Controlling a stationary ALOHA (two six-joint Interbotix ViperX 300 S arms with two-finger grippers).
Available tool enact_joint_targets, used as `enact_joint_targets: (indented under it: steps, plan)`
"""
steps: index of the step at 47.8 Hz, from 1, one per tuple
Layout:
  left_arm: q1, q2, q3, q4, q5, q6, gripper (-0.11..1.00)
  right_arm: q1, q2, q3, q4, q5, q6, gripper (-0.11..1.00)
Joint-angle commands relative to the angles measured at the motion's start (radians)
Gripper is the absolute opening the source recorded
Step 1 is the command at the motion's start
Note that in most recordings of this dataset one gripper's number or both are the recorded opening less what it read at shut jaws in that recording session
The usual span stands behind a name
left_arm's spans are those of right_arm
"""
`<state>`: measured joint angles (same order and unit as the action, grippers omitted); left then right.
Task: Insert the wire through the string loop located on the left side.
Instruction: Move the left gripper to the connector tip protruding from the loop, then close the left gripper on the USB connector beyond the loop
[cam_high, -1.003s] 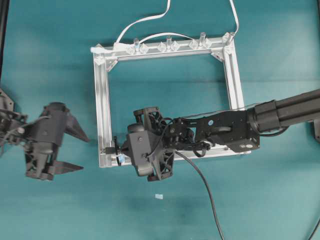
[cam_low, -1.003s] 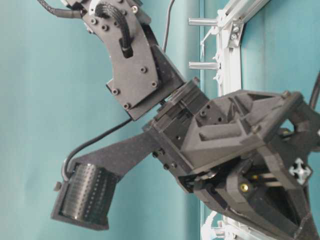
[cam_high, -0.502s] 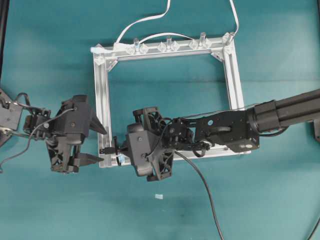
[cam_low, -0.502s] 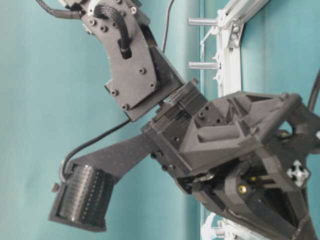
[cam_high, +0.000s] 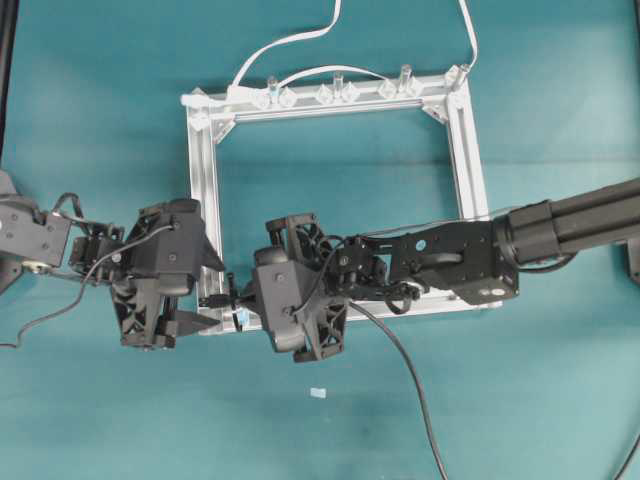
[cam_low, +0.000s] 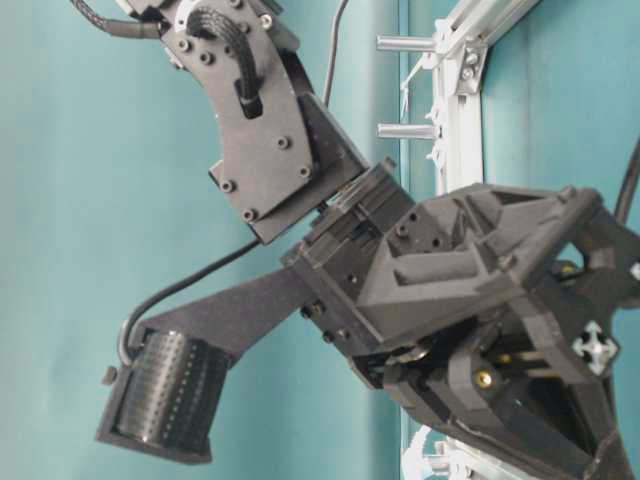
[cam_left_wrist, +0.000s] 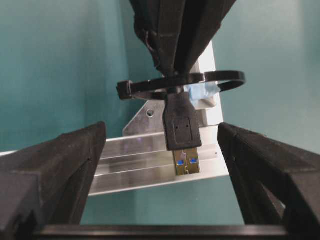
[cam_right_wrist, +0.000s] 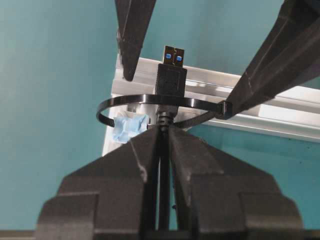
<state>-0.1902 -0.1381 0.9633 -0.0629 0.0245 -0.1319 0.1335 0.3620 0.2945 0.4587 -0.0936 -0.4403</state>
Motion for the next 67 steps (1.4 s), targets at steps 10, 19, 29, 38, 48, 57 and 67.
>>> enact_joint_targets:
  steps: [10,19,29,38,48,57,67]
  plan:
    - [-0.003,-0.021,-0.021,0.003,0.026,-0.011,0.51,0.002,-0.02,-0.026,-0.003,-0.006,-0.003,0.1]
    - [-0.003,-0.054,-0.018,0.003,0.031,-0.009,0.21,0.002,-0.02,-0.017,-0.003,-0.009,-0.008,0.1]
    - [-0.003,-0.055,-0.015,0.003,0.034,-0.009,0.21,0.005,-0.02,0.0,-0.074,-0.02,-0.008,0.1]
    - [-0.003,-0.055,-0.018,0.003,0.034,-0.011,0.21,0.005,-0.02,-0.002,-0.141,-0.032,0.011,0.1]
    - [-0.003,-0.054,-0.018,0.003,0.032,-0.011,0.21,0.005,-0.02,0.0,-0.141,-0.031,0.032,0.1]
    - [-0.003,-0.051,-0.018,0.003,0.034,-0.009,0.21,0.006,-0.02,0.002,-0.146,-0.017,0.029,0.1]
    - [-0.003,-0.052,-0.02,0.003,0.034,-0.009,0.21,0.006,-0.02,0.002,-0.146,-0.005,0.035,0.09]
